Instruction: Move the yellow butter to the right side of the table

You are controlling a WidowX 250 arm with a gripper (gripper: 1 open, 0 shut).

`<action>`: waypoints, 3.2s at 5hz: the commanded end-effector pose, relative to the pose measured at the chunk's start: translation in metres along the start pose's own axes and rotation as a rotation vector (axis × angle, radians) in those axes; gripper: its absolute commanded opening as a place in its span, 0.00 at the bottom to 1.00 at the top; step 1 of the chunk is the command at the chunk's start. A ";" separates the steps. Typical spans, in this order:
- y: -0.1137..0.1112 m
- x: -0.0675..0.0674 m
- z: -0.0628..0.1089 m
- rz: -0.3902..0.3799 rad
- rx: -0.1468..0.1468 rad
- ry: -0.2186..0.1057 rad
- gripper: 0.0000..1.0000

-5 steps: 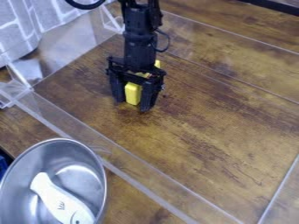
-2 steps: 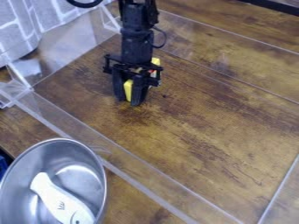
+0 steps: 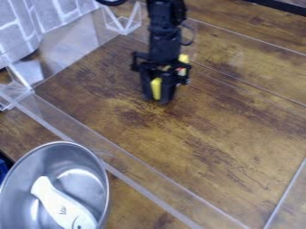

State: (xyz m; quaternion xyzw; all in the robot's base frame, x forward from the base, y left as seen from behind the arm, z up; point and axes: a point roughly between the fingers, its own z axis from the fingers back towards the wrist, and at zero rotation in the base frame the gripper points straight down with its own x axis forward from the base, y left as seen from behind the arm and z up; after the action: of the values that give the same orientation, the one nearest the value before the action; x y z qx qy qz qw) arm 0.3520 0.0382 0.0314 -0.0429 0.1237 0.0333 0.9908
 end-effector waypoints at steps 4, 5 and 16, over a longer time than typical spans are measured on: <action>-0.105 0.062 0.021 -0.170 0.025 -0.077 0.00; -0.103 0.068 0.015 -0.162 0.030 -0.067 0.00; -0.080 0.076 -0.004 -0.104 0.038 -0.021 1.00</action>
State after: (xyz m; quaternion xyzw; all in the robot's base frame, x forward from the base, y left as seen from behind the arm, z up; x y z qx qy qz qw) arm 0.4265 -0.0480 0.0219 -0.0320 0.1216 -0.0353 0.9914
